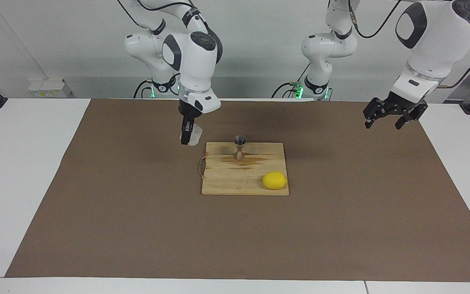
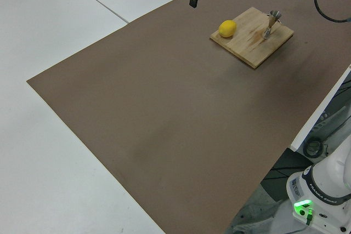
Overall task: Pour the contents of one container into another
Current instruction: 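Carry the white cup back beside the board with the right gripper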
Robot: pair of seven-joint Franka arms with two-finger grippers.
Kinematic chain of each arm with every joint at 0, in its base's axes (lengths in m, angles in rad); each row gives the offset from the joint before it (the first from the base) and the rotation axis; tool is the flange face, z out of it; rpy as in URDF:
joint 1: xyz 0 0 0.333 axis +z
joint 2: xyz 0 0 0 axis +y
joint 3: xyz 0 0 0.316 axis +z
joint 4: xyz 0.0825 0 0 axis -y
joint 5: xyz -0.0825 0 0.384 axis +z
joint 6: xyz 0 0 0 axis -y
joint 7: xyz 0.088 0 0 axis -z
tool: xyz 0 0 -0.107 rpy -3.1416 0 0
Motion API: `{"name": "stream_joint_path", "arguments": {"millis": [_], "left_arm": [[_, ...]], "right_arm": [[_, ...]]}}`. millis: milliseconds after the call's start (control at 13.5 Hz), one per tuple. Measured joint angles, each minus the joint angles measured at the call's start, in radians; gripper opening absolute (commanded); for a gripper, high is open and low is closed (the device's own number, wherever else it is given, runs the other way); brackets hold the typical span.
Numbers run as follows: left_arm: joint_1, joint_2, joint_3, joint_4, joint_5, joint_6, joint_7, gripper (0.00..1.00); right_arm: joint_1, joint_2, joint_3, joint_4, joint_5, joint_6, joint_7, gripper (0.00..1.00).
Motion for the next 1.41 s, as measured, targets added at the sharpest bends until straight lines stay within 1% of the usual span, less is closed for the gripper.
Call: {"name": "stream_joint_path", "arguments": {"millis": [297, 520, 668, 816, 965, 1188, 1410], "left_arm": [[0.000, 0.000, 0.000, 0.000, 0.000, 0.000, 0.000, 1.00], [0.000, 0.000, 0.001, 0.000, 0.000, 0.000, 0.000, 1.00], [0.006, 0.000, 0.004, 0.000, 0.001, 0.004, 0.000, 1.00], [0.027, 0.000, 0.008, 0.006, 0.000, 0.014, 0.002, 1.00], [0.039, -0.001, 0.008, 0.029, 0.000, 0.010, 0.004, 1.00], [0.038, -0.011, 0.004, 0.040, 0.000, -0.033, 0.011, 1.00], [0.031, -0.016, -0.007, 0.040, 0.000, -0.061, 0.025, 1.00]], "right_arm": [[-0.102, -0.002, 0.000, -0.046, 0.121, 0.005, -0.141, 0.00], [-0.234, -0.011, -0.002, -0.133, 0.220, 0.097, -0.336, 0.00], [-0.318, -0.016, -0.003, -0.192, 0.249, 0.146, -0.468, 0.00], [-0.378, -0.017, -0.003, -0.240, 0.279, 0.212, -0.586, 0.00], [-0.411, -0.016, -0.003, -0.291, 0.282, 0.302, -0.644, 0.00], [-0.418, 0.001, -0.003, -0.368, 0.282, 0.439, -0.655, 0.00], [-0.417, 0.025, -0.001, -0.391, 0.282, 0.498, -0.655, 0.00]]}}
